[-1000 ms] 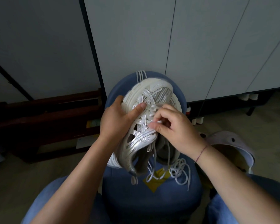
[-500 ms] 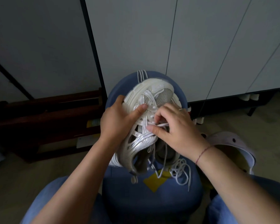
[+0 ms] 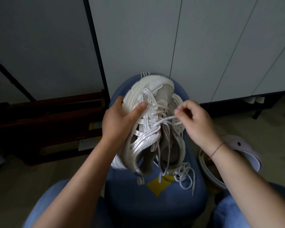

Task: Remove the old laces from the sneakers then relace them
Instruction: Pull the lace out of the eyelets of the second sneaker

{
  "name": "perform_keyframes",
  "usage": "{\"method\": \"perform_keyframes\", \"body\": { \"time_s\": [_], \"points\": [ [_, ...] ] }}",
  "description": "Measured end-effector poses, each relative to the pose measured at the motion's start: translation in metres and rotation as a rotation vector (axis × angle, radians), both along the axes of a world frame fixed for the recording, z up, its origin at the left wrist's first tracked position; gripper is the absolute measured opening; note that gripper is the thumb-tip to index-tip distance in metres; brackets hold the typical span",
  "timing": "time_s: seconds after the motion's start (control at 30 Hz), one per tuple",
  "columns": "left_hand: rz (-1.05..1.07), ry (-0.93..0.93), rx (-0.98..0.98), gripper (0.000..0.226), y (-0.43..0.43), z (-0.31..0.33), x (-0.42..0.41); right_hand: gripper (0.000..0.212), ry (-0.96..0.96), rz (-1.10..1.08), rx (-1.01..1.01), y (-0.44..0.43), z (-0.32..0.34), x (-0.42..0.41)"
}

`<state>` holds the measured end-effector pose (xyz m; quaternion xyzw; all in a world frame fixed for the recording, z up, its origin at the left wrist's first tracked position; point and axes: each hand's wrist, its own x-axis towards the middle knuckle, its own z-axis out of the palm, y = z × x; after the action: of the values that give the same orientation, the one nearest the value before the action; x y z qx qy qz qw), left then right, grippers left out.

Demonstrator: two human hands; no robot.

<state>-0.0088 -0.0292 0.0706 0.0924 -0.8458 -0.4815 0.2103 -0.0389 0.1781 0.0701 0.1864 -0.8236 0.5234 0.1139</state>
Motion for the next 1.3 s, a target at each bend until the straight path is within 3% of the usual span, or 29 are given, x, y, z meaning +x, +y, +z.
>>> {"method": "perform_keyframes", "body": {
  "time_s": [0.03,0.1,0.17,0.23,0.33,0.53,0.67,0.77,0.87,0.93,1.03,1.2,1.3],
  "points": [
    [0.0,-0.001,-0.021,0.063,0.0,0.0,0.0,0.011,0.088,0.049,0.075,-0.001,0.002,0.003],
    [0.002,0.003,-0.067,0.073,0.001,0.0,0.001,0.021,0.225,0.149,0.19,-0.008,0.003,0.01],
    [-0.001,0.008,-0.094,0.073,0.003,0.0,0.001,0.033,0.354,0.137,0.335,-0.016,-0.001,0.013],
    [-0.008,0.008,-0.097,0.072,0.003,0.0,0.0,0.033,0.413,0.118,0.343,-0.021,-0.003,0.015],
    [0.001,0.012,-0.056,0.073,0.001,-0.001,0.0,0.023,0.295,0.177,0.064,-0.017,-0.003,0.011],
    [0.035,0.014,0.014,0.057,-0.005,0.003,-0.002,0.02,-0.041,-0.024,-0.482,0.005,0.004,-0.008],
    [0.023,0.005,-0.012,0.062,-0.005,0.002,-0.001,0.013,-0.026,0.119,-0.245,0.006,0.003,-0.003],
    [0.023,0.012,-0.047,0.077,-0.002,0.001,-0.001,0.026,0.129,0.23,0.022,-0.005,0.002,0.007],
    [0.003,0.021,-0.05,0.076,0.0,0.002,0.0,0.033,0.307,0.214,0.192,-0.018,-0.003,0.013],
    [-0.007,0.023,-0.052,0.07,0.001,0.002,0.001,0.03,0.326,0.199,0.15,-0.021,-0.006,0.015],
    [-0.003,0.016,0.002,0.054,-0.001,0.001,0.0,0.024,0.164,0.154,-0.074,-0.015,-0.004,0.011],
    [0.02,0.024,0.033,0.05,-0.007,0.005,-0.001,0.022,0.032,-0.134,-0.475,0.008,0.004,-0.007],
    [0.019,0.018,0.045,0.052,-0.008,0.003,-0.001,0.01,-0.009,-0.03,-0.355,0.01,-0.001,-0.007]
  ]
}}
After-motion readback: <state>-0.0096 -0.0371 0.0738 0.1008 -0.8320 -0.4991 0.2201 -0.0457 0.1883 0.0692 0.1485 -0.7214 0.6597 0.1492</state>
